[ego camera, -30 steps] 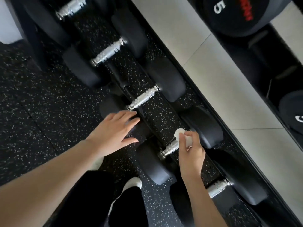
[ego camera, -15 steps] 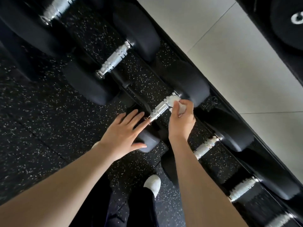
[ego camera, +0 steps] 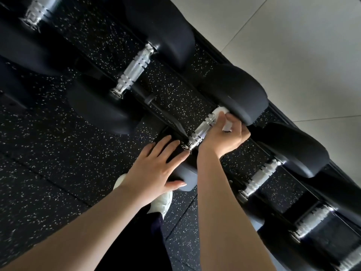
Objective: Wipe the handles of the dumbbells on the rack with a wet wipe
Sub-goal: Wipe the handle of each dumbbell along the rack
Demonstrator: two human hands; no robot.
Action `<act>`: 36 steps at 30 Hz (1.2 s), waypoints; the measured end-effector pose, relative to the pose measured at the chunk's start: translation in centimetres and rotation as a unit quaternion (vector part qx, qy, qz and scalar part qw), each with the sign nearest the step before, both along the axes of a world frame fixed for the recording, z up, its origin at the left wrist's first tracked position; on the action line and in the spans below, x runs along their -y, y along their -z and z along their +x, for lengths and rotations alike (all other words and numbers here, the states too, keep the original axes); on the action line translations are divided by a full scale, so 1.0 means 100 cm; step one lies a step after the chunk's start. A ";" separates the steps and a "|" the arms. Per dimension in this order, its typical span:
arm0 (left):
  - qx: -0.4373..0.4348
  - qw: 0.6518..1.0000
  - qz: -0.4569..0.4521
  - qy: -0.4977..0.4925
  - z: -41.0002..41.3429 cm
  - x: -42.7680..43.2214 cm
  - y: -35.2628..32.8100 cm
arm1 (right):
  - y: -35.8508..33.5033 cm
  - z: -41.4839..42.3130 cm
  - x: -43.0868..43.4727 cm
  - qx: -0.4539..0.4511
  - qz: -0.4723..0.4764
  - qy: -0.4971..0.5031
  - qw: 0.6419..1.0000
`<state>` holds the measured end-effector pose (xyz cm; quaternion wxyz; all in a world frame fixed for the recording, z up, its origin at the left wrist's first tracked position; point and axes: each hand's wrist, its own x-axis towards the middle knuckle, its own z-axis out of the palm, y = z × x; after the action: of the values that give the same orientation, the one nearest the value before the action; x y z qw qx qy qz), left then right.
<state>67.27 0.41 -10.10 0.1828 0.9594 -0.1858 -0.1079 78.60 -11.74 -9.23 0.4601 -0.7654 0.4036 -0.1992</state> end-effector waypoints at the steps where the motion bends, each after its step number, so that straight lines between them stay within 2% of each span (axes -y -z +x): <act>1: 0.002 1.000 -0.002 -0.002 -0.001 0.000 0.001 | -0.001 0.000 -0.001 0.007 0.007 0.009 1.000; 14: 0.009 1.000 -0.003 -0.006 -0.002 -0.001 0.004 | -0.003 0.003 0.008 -0.041 0.022 -0.018 0.999; 18: 0.010 1.000 -0.007 -0.005 -0.002 -0.002 0.005 | -0.003 -0.001 0.018 -0.063 -0.012 -0.091 0.994; 22: 0.008 1.000 -0.007 -0.007 -0.002 -0.002 0.004 | -0.006 -0.024 0.021 -0.106 -0.042 -0.217 0.970; 26: -0.001 1.000 0.005 -0.002 -0.002 -0.002 0.002 | -0.004 -0.053 0.019 -0.144 -0.048 -0.287 0.946; 31: -0.009 1.000 0.010 -0.004 -0.002 -0.003 0.000 | -0.004 -0.065 0.029 -0.257 0.010 -0.311 0.915; 36: -0.014 1.000 0.016 -0.004 -0.002 -0.002 -0.003 | -0.001 -0.066 0.038 -0.284 0.054 -0.310 0.906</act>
<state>67.03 0.64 -9.84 0.1708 0.9613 -0.1773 -0.1239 72.04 -15.53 -9.10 0.4053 -0.8498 0.2699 0.2018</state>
